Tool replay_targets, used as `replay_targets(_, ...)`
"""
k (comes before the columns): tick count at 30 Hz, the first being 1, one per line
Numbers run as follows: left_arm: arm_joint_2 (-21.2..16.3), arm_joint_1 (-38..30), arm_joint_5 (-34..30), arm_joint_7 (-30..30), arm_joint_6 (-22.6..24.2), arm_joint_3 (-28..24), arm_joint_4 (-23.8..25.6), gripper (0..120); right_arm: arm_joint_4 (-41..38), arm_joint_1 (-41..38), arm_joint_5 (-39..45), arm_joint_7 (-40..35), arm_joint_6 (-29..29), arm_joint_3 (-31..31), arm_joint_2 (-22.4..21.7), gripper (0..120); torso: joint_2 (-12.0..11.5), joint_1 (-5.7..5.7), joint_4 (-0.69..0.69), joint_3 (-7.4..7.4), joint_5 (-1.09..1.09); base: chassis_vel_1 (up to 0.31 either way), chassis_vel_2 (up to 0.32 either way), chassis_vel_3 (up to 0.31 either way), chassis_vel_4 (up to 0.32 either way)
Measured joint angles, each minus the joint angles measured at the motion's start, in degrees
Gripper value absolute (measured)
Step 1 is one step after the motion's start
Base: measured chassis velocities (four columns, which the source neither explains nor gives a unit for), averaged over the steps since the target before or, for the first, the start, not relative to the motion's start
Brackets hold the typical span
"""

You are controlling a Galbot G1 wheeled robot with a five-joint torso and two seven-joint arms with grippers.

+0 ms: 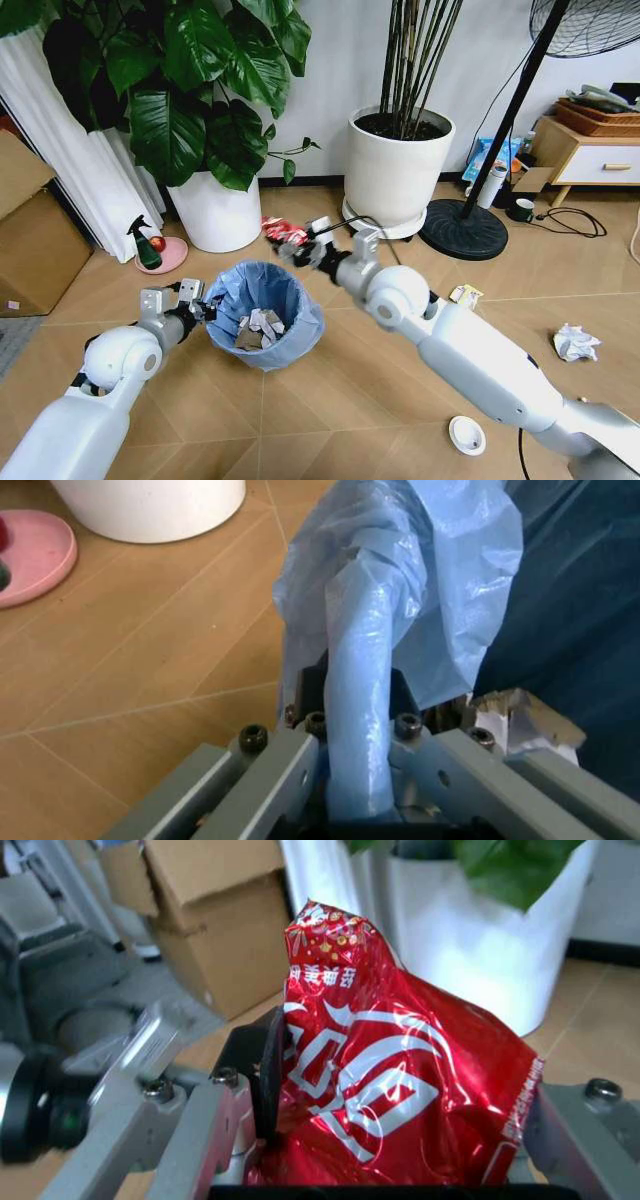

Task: Pick up the trash bin and place the garbage on the floor into it.

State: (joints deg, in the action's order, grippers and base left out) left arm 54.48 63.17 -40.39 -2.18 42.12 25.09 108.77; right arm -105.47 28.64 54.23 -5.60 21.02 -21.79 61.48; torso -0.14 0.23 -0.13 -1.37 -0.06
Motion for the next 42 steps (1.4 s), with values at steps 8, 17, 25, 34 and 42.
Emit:
replay_targets(8,-0.02,-0.30,-0.67,-0.37,0.10,0.05,-0.34,0,0.48,0.38,-0.51,-0.93,0.76,-3.58,0.73,45,0.00,0.00,0.00,0.00,0.00,0.000,0.000,0.000,0.000)
replay_targets(17,0.23,-0.92,-0.82,-0.44,0.10,-0.11,-0.69,0,0.58,1.31,-1.27,-1.42,0.49,-4.55,0.61,76,0.00,0.00,0.00,0.00,0.00,0.000,0.000,0.000,0.000)
replay_targets(25,0.46,-1.10,-0.82,-0.44,0.10,-0.33,-0.83,0,0.82,1.75,-2.06,-1.94,-0.18,-3.58,1.03,99,0.00,0.00,0.00,0.00,0.01,0.000,0.000,0.000,0.000)
replay_targets(34,0.97,0.87,-0.37,0.03,0.08,1.80,-0.10,0,-3.84,6.03,-3.59,-4.95,-1.58,8.56,-7.06,100,0.00,0.00,-0.02,0.00,0.02,0.000,0.000,0.000,0.000)
replay_targets(42,1.27,4.44,0.66,0.18,-0.05,4.60,2.27,0,-5.52,14.37,-6.56,-8.11,-3.02,16.50,-11.65,100,0.00,0.00,0.03,0.01,0.01,0.000,0.000,0.000,0.000)
